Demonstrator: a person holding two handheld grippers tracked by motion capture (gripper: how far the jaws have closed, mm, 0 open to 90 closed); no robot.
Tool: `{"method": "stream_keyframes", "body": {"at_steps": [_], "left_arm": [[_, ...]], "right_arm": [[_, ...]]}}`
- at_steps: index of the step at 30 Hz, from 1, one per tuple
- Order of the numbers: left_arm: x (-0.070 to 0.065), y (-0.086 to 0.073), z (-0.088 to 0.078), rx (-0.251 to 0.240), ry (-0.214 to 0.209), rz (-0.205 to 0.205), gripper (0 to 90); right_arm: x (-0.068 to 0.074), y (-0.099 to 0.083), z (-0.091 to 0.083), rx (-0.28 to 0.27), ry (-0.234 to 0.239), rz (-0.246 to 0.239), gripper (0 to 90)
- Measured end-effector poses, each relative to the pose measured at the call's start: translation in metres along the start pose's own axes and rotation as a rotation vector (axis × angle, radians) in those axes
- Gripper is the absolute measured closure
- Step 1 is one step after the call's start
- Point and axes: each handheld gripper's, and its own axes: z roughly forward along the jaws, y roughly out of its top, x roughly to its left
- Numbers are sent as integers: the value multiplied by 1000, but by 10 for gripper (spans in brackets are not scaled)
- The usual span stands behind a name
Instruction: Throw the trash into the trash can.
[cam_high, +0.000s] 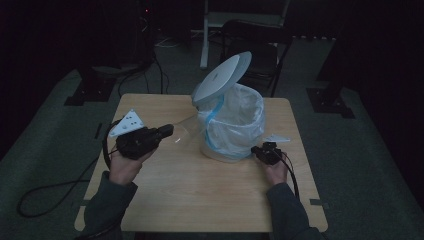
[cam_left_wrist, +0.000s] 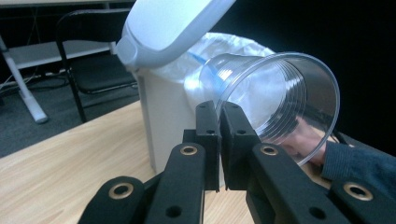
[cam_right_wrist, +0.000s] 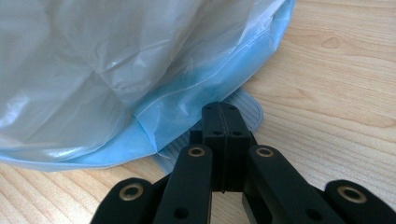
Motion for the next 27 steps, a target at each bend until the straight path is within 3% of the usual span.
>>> {"method": "stream_keyframes", "body": {"at_steps": [17,27], "left_arm": [[-8,24,29,-6,-31,25,876],[-13,33,57,3,-54,18,875]], "right_arm": [[0,0,0,-3,2,1,900],[0,0,0,-3,3,3,900]]}}
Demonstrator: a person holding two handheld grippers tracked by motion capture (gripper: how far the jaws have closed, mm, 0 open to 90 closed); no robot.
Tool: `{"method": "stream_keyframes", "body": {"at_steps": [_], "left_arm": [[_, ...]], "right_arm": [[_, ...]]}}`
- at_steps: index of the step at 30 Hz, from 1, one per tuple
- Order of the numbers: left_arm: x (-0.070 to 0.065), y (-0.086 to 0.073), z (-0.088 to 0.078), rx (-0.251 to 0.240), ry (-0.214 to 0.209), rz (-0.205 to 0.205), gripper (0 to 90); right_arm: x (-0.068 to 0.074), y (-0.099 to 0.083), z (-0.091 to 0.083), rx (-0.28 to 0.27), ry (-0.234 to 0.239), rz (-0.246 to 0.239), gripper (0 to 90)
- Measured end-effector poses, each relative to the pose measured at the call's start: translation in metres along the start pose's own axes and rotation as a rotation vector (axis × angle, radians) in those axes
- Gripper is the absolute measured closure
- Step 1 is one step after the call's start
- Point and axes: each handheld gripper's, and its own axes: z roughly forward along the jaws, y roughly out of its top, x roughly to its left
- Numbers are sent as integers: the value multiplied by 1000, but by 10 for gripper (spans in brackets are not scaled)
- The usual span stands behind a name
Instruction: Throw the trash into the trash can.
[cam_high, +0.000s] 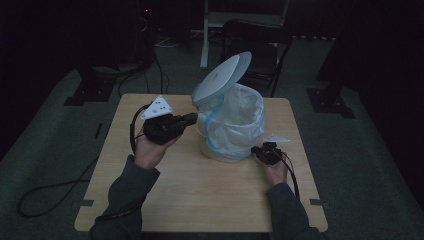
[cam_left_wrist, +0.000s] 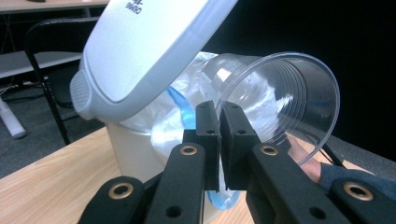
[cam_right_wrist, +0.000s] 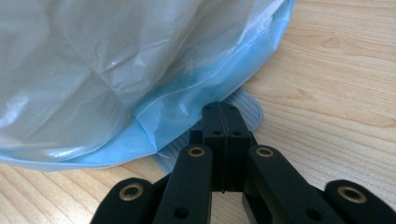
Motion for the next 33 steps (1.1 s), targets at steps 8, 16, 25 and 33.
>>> {"method": "stream_keyframes", "body": {"at_steps": [8,16,25,33], "left_arm": [[-4,11,15,4,-7,12,875],[-7,19,30,14,-14,22,875],[-10,26,44,21,-18,29,875],[-13,31,53,25,-12,31,875]], "right_arm": [[0,0,0,0,2,1,900],[0,0,0,-2,2,2,900],[-1,0,0,-2,3,2,900],[-1,-1,0,-3,4,1,900]]}}
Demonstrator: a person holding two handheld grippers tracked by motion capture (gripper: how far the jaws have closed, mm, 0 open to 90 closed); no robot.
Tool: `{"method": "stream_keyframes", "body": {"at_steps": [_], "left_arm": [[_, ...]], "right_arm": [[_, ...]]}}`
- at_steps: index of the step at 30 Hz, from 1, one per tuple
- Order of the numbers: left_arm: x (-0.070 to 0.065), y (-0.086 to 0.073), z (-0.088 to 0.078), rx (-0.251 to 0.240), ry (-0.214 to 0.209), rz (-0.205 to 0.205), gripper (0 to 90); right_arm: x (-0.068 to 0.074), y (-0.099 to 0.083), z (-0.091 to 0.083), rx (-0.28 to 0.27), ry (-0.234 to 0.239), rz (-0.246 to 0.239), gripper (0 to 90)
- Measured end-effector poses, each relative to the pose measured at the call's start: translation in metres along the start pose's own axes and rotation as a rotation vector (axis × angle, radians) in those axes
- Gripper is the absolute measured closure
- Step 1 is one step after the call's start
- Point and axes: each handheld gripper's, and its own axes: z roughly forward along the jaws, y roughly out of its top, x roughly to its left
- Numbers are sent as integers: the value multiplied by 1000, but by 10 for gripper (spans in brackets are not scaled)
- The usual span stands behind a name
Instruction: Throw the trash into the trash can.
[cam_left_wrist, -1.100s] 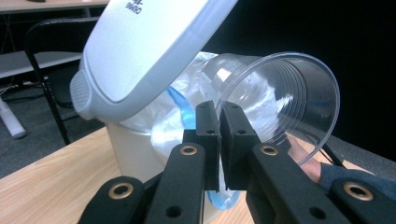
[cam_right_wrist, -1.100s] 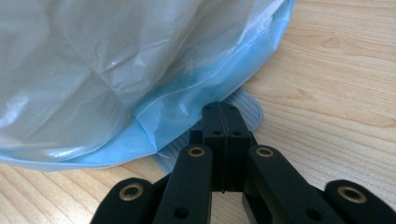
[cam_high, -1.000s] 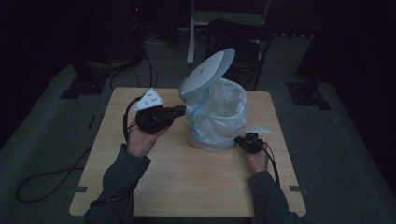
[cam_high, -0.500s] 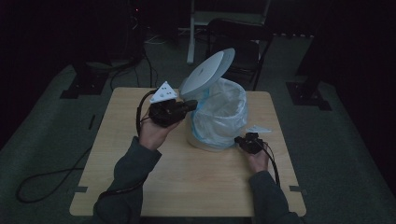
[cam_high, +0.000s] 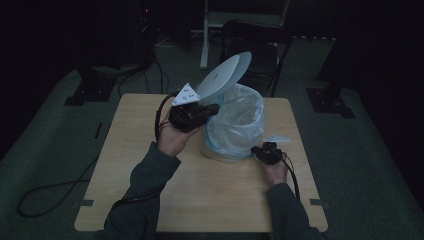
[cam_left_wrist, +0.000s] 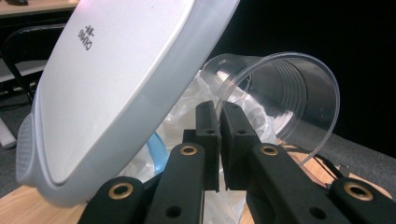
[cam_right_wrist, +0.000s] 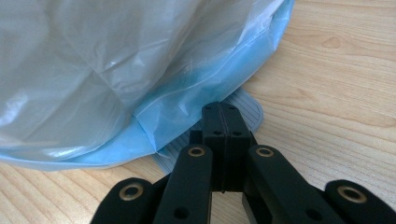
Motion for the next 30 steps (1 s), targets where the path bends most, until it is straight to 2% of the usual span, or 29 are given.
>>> {"method": "stream_keyframes", "body": {"at_steps": [7,11,17,30], "left_arm": [[-1,2,6,1,2,-4,874],[-1,3,9,0,17,-7,874],[-3,2,7,-5,48,-6,873],[-2,1,8,-2,60,-8,870]], "right_arm": [[0,0,0,0,-1,0,900],[0,0,0,0,-2,-1,900],[0,0,0,-1,-2,-1,900],[1,0,0,-2,-4,-3,900]]}}
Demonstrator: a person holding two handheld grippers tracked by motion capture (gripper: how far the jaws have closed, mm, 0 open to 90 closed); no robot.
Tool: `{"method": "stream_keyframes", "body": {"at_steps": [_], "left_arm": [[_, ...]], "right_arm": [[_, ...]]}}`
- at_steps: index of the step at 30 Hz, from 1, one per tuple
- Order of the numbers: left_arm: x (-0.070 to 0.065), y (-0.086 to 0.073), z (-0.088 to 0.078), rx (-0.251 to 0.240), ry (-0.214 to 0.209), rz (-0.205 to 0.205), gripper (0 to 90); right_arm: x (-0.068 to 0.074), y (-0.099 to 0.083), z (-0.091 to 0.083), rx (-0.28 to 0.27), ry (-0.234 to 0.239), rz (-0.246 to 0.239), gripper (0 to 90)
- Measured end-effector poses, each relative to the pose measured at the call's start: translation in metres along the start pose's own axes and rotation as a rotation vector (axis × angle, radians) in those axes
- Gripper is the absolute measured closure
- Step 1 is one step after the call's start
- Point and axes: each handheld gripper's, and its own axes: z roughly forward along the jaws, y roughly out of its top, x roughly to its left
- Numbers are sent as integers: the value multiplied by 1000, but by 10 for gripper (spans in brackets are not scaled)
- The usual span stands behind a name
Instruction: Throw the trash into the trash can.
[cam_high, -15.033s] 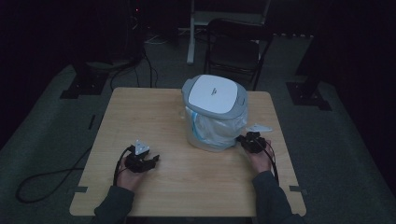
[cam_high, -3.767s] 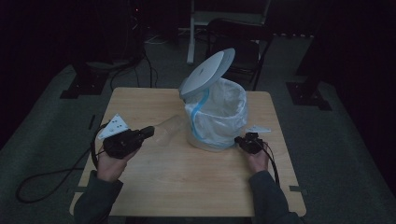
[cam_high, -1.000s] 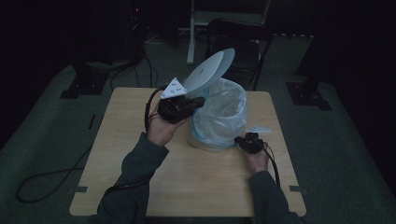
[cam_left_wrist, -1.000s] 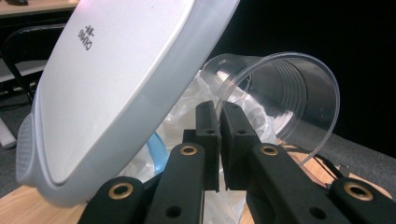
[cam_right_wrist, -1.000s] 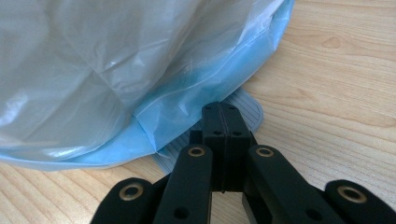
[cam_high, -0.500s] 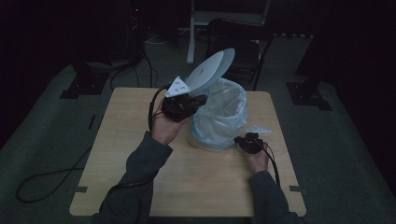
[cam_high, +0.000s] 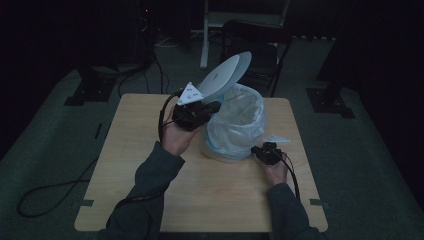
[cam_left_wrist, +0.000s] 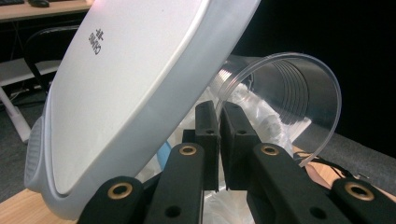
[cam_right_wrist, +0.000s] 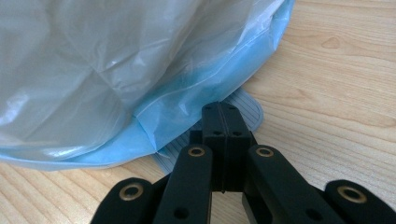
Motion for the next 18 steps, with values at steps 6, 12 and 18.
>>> {"method": "stream_keyframes", "body": {"at_steps": [6,12,18], "left_arm": [[0,0,1,2,2,-2,870],[1,-1,2,1,-5,-8,854],[2,-2,1,-8,-25,-11,741]], "right_arm": [[0,0,0,-1,-2,-2,900],[0,0,0,-1,-3,-2,900],[0,0,0,-1,-3,-2,900]]}}
